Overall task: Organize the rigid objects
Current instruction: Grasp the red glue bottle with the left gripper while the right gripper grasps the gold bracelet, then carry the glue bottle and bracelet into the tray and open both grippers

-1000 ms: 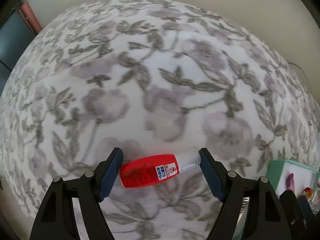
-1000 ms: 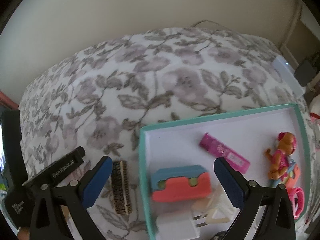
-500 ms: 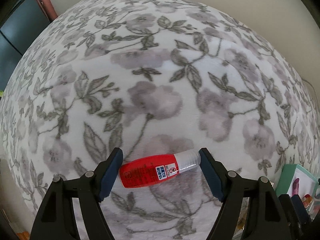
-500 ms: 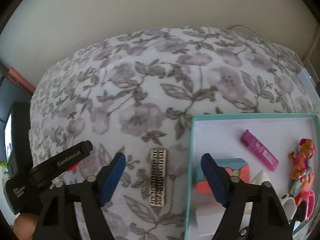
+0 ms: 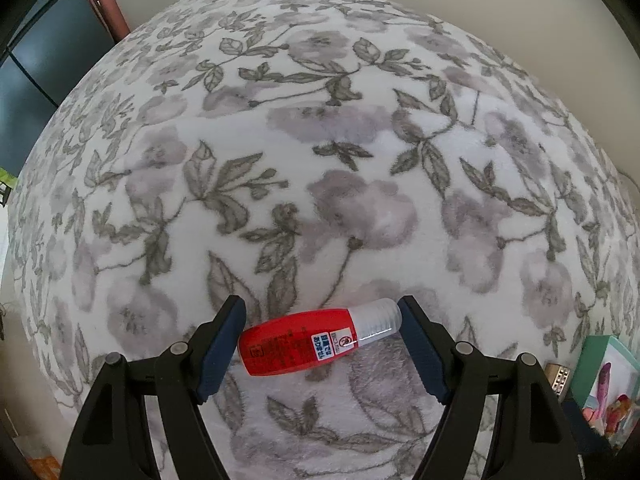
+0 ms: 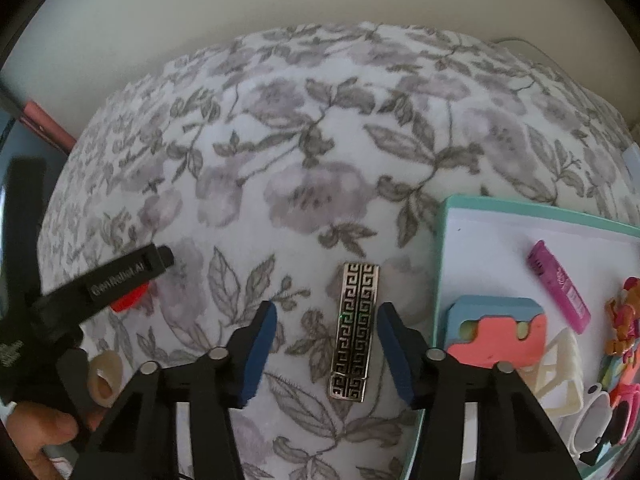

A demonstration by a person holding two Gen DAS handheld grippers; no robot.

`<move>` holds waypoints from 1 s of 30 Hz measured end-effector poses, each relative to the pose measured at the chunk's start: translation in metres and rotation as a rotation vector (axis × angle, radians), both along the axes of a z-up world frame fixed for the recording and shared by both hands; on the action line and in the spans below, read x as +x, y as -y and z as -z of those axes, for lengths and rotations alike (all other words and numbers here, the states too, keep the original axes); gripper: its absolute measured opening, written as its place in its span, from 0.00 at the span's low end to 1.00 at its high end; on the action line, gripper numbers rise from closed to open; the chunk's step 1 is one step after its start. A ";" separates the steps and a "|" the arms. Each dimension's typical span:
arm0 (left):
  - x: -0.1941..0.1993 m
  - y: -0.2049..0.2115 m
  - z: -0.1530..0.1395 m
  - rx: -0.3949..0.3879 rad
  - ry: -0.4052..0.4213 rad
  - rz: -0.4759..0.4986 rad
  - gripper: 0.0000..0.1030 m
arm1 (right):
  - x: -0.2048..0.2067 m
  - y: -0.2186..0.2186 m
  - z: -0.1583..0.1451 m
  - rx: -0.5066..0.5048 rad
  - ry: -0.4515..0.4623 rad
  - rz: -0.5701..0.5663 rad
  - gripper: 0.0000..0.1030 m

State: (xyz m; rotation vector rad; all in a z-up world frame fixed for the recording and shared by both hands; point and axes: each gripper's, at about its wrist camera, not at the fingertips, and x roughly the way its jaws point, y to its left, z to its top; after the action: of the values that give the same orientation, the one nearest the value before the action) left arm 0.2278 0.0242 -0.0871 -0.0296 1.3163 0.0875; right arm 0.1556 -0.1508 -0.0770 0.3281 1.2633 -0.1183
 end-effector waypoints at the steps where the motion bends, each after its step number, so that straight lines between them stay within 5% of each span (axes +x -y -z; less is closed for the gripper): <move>1: 0.000 -0.002 0.000 -0.003 0.000 0.003 0.76 | 0.001 -0.002 0.001 -0.019 -0.003 -0.005 0.51; 13: 0.000 -0.025 0.001 -0.008 -0.002 0.014 0.76 | 0.005 -0.003 0.014 -0.063 -0.054 -0.009 0.46; 18: 0.001 -0.033 0.002 -0.008 -0.004 0.016 0.76 | 0.007 -0.010 0.015 -0.065 -0.048 -0.039 0.31; 30: -0.001 0.004 0.005 0.002 -0.004 0.018 0.76 | 0.007 -0.015 0.025 -0.098 -0.072 -0.045 0.21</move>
State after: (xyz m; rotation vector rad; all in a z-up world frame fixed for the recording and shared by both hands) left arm 0.2269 0.0203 -0.0918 -0.0160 1.3198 0.0731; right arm 0.1622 -0.1354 -0.1017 0.2122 1.3308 -0.1539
